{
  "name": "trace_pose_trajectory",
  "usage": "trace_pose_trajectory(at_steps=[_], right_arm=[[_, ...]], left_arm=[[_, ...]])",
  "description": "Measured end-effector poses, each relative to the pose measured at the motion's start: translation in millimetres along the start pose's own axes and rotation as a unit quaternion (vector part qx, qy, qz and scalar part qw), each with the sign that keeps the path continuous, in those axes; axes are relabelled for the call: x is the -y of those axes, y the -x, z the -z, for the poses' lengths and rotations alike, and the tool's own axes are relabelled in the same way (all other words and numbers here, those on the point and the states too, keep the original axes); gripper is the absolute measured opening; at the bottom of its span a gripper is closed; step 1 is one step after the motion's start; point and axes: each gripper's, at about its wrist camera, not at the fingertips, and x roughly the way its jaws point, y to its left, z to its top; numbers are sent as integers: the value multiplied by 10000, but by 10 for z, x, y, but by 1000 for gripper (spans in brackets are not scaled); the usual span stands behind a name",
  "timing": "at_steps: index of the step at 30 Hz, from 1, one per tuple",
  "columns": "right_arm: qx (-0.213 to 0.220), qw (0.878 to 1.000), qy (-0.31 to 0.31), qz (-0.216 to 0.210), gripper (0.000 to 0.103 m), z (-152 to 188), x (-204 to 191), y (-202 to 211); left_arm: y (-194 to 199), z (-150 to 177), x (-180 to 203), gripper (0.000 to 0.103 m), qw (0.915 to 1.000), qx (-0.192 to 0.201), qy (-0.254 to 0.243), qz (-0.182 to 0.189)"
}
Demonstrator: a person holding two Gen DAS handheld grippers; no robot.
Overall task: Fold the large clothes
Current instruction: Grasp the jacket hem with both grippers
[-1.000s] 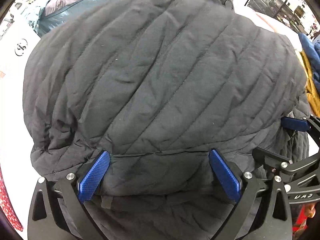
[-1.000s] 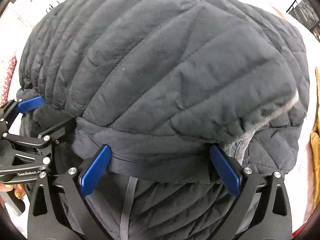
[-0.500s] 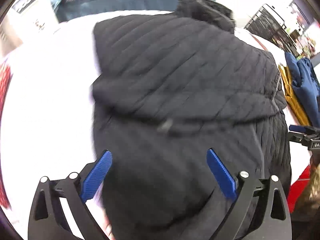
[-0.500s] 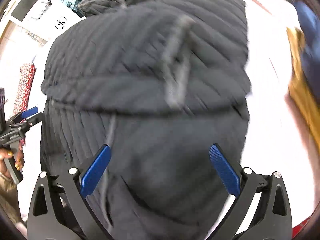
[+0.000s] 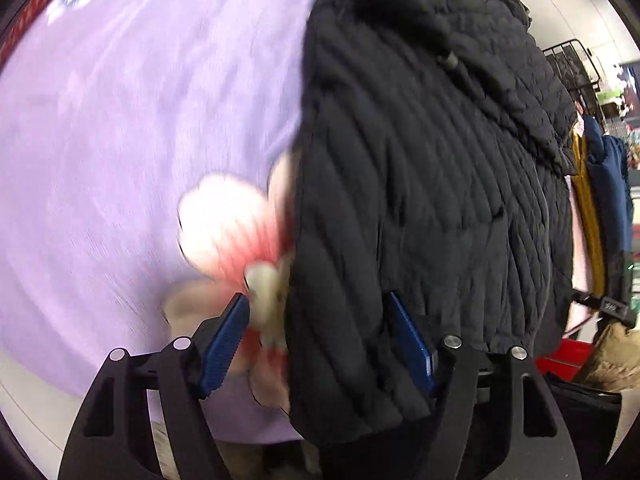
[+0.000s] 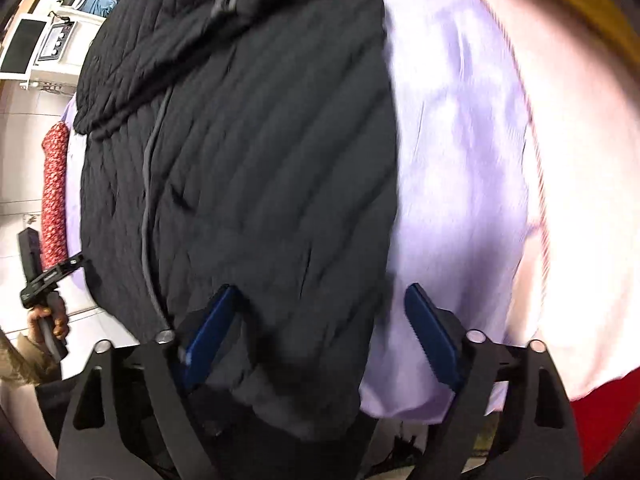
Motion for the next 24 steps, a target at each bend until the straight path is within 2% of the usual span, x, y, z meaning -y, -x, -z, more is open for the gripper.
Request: trace_pose_trajectory(at_steps=[2, 5, 7, 9, 12, 14, 17, 20, 24], right_arm=[[-174, 9996, -20, -200, 80, 121, 2, -87], [-389, 9986, -26, -355, 79, 277, -10, -209], [-496, 9976, -64, -471, 75, 355, -14, -273], [-519, 9974, -95, -499, 72, 402, -41, -331], [-528, 9974, -19, -498, 64, 406, -60, -348], [-553, 9969, 18, -554, 54, 405, -67, -332], [-536, 9961, 48, -694, 32, 390, -52, -244], [-480, 9962, 155, -712, 24, 365, -150, -226], [-439, 9960, 318, -705, 19, 388, -238, -155]], left_arm=[[-64, 118, -44, 68, 9996, -144, 62, 239], [-161, 264, -38, 68, 9990, -316, -19, 328], [-149, 132, 72, 68, 9990, -309, -96, 319], [-147, 152, 135, 66, 9990, -300, -73, 338], [-151, 156, 178, 51, 9985, -348, -84, 420], [-168, 144, 287, 39, 9977, -399, -226, 500], [-180, 119, 410, 28, 9970, -411, -382, 533], [-170, 115, 455, 19, 9965, -415, -422, 598], [-72, 157, 494, 15, 9944, -447, -610, 735]])
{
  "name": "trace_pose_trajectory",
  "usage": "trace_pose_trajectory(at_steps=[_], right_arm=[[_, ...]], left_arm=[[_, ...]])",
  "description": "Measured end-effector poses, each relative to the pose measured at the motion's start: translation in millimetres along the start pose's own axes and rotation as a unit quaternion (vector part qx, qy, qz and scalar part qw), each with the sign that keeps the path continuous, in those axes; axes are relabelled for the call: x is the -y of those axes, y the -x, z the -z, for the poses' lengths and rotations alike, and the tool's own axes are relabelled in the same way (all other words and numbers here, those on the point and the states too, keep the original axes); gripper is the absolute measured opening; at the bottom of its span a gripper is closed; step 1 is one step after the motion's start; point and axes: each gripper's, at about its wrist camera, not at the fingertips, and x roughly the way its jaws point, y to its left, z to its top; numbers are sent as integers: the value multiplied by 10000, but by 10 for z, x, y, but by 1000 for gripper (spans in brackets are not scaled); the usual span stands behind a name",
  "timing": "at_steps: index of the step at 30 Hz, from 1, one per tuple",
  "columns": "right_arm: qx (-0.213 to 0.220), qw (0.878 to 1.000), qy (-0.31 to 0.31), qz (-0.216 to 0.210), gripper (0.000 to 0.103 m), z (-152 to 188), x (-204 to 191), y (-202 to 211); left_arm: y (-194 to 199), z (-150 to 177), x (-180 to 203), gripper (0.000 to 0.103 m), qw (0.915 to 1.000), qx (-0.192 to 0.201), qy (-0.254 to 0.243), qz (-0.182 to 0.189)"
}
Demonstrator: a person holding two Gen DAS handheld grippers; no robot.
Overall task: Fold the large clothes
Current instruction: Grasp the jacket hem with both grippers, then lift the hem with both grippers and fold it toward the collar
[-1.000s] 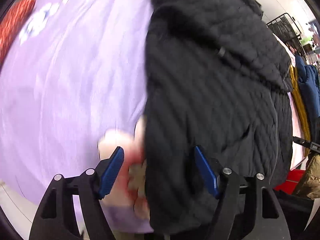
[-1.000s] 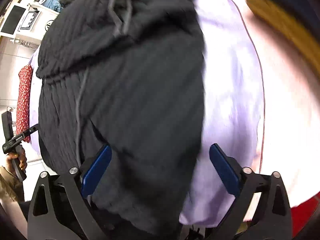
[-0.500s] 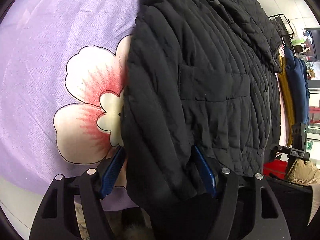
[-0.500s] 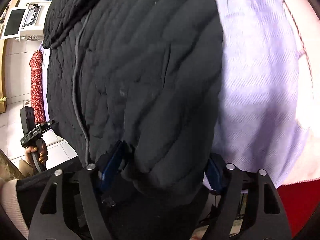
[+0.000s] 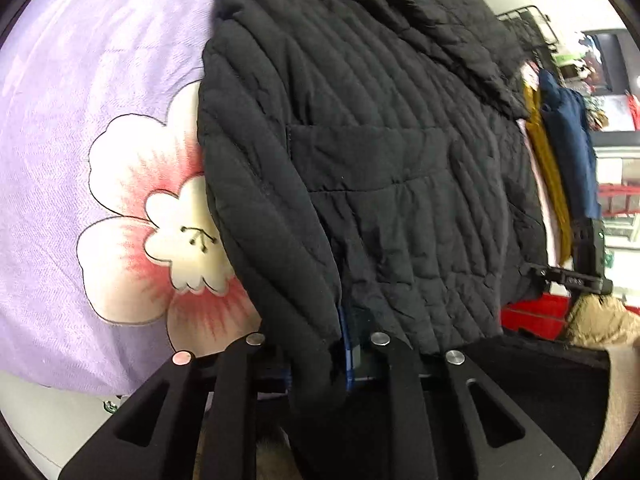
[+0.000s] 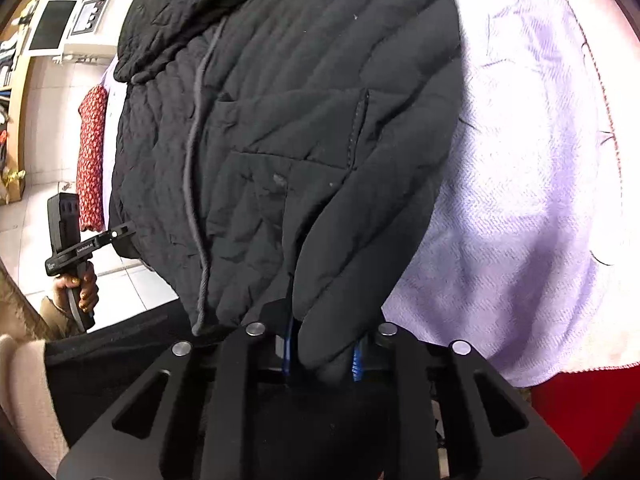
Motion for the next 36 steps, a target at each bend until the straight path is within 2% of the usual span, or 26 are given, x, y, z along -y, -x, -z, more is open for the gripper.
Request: trace_pose_trajectory(at_steps=[4, 8, 11, 13, 17, 22, 27, 31, 34, 36], right_arm=[[-39, 10000, -35, -64, 18, 59, 39, 76], [-337, 9994, -14, -28, 17, 197, 29, 62], [-496, 9987, -90, -56, 17, 322, 65, 48], [-506, 9984, -209, -119, 17, 308, 104, 41], [-496, 9988, 12, -16, 16, 118, -26, 32], [-69, 9986, 465, -221, 16, -200, -332, 258], [455, 9951, 780, -402, 15, -689, -586, 530], [968, 9898, 980, -356, 15, -1121, -730, 816], [1384, 9861, 725, -563, 15, -1498, -683, 1094], [1667, 9797, 173, -1103, 15, -1764, -575, 1282]], left_arm=[[109, 120, 25, 14, 9993, -181, -230, 247], [62, 367, 95, 14, 9965, -630, -475, 293], [43, 491, 30, 14, 9964, -708, -276, 365], [29, 470, 18, 14, 9968, -695, -178, 363], [46, 307, 162, 13, 9962, -706, -473, 204], [320, 60, 172, 13, 9965, -385, -460, 578], [689, -413, 175, 13, 9954, 306, -397, 821], [967, -791, 162, 13, 9932, 799, -403, 747], [1117, -1156, 220, 13, 9901, 1200, -392, 618], [1285, -1423, 205, 13, 9847, 1608, -257, 615]])
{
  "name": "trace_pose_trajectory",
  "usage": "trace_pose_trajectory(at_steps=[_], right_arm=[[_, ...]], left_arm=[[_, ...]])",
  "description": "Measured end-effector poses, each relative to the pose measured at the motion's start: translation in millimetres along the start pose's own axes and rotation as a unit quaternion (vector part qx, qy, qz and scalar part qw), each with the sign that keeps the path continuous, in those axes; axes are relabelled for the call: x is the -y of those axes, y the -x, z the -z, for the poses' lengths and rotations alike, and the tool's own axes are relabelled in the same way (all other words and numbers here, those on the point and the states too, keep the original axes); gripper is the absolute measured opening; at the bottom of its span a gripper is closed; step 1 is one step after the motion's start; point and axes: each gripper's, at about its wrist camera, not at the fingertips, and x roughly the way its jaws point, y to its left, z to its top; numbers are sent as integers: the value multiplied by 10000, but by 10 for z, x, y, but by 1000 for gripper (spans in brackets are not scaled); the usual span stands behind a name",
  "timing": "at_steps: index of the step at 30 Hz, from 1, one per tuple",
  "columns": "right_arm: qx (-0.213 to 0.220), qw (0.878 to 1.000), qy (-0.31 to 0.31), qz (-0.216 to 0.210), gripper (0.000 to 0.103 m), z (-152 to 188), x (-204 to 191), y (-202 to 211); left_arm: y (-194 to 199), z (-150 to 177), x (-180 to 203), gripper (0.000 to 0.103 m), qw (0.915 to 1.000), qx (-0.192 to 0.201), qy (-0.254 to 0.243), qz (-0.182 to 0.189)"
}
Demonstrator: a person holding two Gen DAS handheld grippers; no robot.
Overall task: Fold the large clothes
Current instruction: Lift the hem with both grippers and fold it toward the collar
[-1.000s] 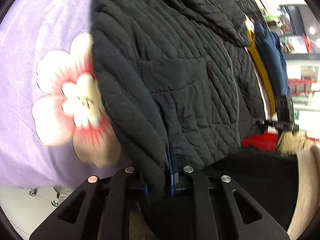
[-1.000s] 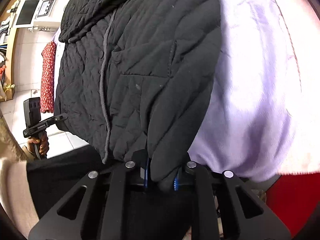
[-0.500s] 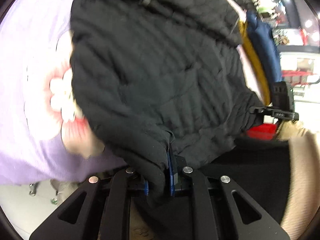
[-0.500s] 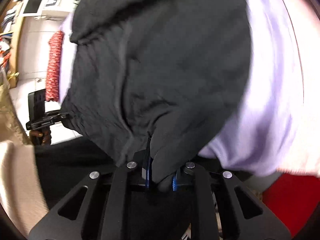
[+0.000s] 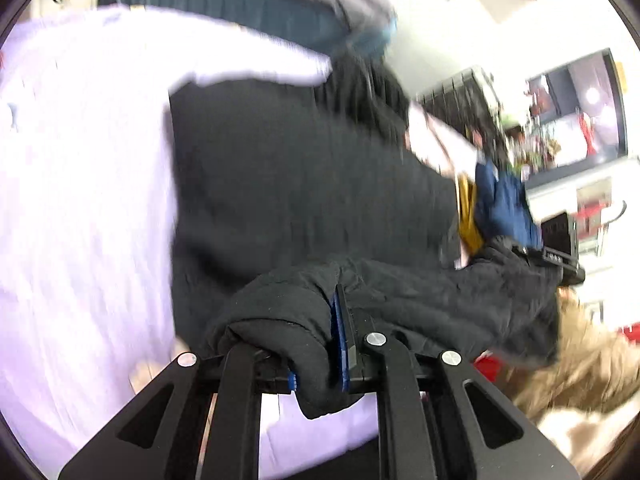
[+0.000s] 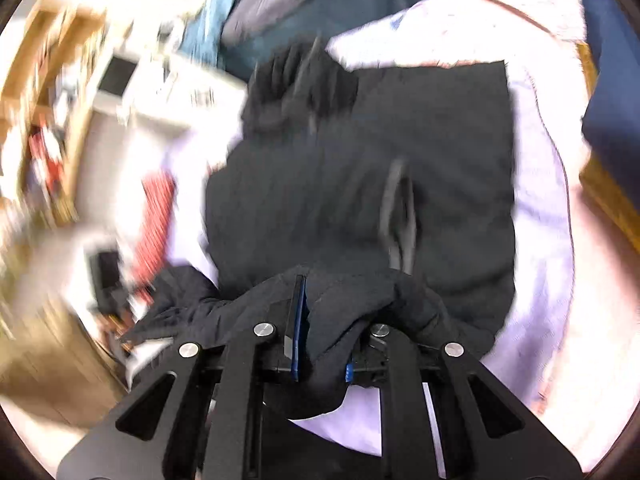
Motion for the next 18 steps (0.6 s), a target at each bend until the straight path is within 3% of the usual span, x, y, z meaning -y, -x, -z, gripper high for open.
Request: trace_pose_trajectory(at_steps=[3, 6, 10, 18], right_arm=[[435, 9976, -358, -390, 15, -373, 9, 107], [685, 9973, -173, -216, 15, -677, -113, 86], [825, 9951, -475, -283, 15, -836, -73, -8], [913, 9890, -1079, -444, 15, -1067, 221, -96]], left_arm=[[72, -332, -25, 14, 9991, 408, 82, -50], [17, -646, 61, 14, 9980, 546, -7, -332], [-115, -863, 170, 14, 9965, 557, -80, -620], [-377, -1155, 154, 14, 9943, 563, 316, -849]])
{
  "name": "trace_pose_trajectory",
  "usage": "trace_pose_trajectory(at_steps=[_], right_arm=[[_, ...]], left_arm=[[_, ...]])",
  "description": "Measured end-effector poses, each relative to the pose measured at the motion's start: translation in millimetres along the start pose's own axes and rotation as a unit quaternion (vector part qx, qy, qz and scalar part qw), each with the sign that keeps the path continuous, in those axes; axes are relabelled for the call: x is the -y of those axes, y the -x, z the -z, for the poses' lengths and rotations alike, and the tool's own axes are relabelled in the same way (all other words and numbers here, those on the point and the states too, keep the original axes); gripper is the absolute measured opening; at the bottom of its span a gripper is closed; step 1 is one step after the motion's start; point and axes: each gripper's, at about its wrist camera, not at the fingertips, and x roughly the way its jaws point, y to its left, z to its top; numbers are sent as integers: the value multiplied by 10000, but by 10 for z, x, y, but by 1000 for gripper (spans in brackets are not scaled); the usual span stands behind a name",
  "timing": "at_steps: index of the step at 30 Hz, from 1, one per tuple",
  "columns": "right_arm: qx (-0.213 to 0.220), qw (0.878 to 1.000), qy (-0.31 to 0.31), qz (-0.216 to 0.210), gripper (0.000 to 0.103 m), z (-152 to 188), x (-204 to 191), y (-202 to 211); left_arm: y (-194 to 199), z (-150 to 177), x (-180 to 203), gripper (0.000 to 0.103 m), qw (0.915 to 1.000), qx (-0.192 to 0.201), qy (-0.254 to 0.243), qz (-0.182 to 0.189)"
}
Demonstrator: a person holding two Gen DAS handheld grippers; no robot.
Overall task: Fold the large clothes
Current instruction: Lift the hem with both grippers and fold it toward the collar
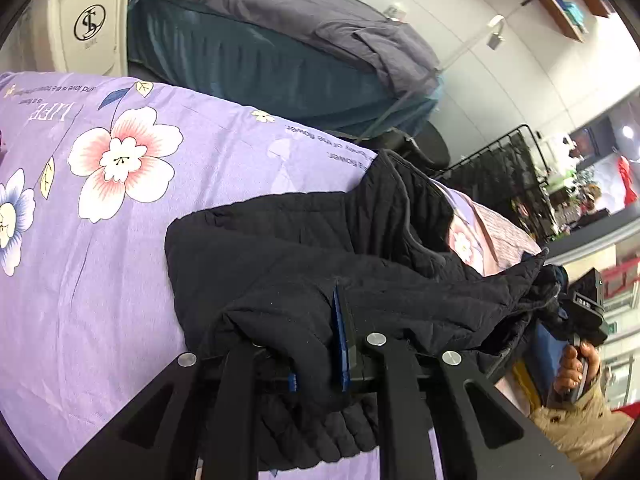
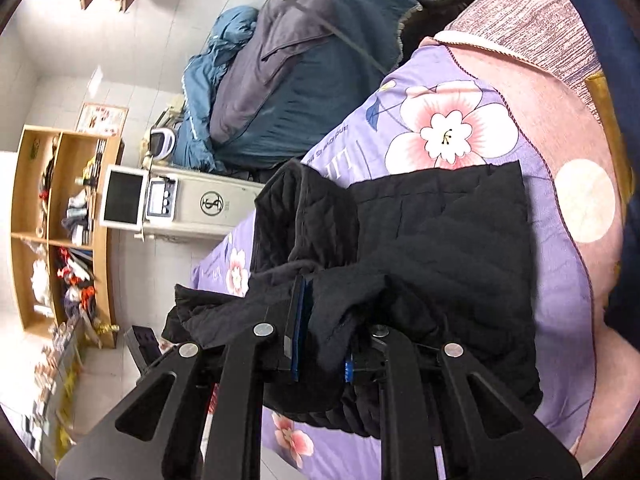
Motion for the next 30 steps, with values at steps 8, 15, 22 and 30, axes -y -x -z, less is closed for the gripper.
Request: trace_pose_trajectory(at_steps=[8, 15, 22, 30], right_arm=[[182, 9994, -244, 182, 15, -305, 92, -168], [207, 9985, -261, 433, 15, -540, 123, -441], [116, 9941, -257, 1045, 14, -588, 308, -732], [37, 9924, -526, 1108, 14, -614, 512, -842]], left_arm=[[-101, -324, -253, 21, 9894, -14, 1175, 850], [-362, -428, -212, 21, 9930, -51, 1118, 368], [-542, -467, -295, 29, 9852, -228, 1585, 609], [150, -553, -474, 91, 9808, 583, 1772, 569]])
